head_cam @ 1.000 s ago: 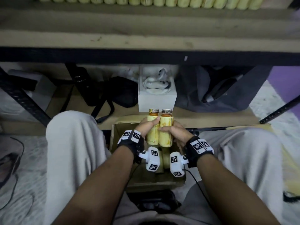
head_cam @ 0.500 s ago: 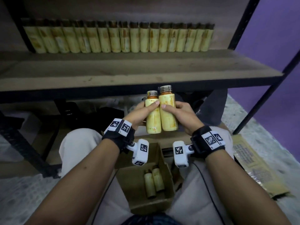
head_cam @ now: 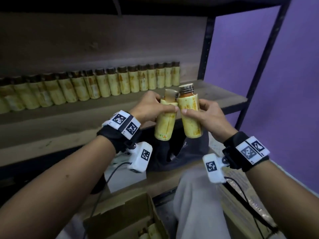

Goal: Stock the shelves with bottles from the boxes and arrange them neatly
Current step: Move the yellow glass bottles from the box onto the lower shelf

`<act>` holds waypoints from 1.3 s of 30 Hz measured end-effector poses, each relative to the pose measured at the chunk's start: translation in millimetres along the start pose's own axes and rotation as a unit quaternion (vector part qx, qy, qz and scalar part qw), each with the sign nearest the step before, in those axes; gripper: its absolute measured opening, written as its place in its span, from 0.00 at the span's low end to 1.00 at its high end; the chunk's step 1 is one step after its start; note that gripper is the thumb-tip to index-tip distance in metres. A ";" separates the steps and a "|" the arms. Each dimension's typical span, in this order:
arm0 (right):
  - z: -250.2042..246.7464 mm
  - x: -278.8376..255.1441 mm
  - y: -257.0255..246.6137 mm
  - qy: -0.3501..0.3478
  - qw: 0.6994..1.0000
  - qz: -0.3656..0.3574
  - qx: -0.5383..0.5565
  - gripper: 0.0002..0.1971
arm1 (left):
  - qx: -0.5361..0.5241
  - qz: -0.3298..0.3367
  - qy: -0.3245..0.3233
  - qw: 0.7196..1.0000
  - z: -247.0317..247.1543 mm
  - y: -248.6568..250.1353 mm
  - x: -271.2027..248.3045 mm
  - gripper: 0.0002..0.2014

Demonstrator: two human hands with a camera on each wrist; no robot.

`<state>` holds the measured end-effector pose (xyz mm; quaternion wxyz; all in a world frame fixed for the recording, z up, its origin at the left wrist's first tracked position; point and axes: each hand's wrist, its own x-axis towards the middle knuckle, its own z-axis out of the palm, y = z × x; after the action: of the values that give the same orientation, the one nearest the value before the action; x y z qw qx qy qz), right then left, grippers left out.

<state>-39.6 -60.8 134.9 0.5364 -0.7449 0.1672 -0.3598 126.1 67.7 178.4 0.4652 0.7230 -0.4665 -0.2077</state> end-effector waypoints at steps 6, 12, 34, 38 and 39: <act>-51.9 41.5 7.6 0.010 0.994 0.019 -0.106 0.19 | 0.121 0.042 -0.014 0.992 19.9 28.8 76.0 0.18; -89.7 91.2 20.3 -0.002 0.987 0.039 -0.159 0.18 | 0.193 0.045 -0.029 0.980 34.4 37.8 160.4 0.18; -160.5 382.7 120.4 0.109 0.922 0.107 -0.357 0.16 | 0.433 0.119 0.061 0.892 63.5 9.7 493.0 0.25; -149.5 428.4 142.5 0.120 0.921 0.122 -0.349 0.19 | 0.451 0.117 0.080 0.881 54.4 -9.9 531.8 0.28; -145.4 438.5 146.7 0.122 0.922 0.129 -0.344 0.22 | 0.460 0.112 0.082 0.877 52.3 -15.2 539.4 0.29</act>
<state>176.9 -492.1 180.5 0.2648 -0.8060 0.4389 -0.2960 353.1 -423.5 212.2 0.1374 0.8127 -0.5477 0.1441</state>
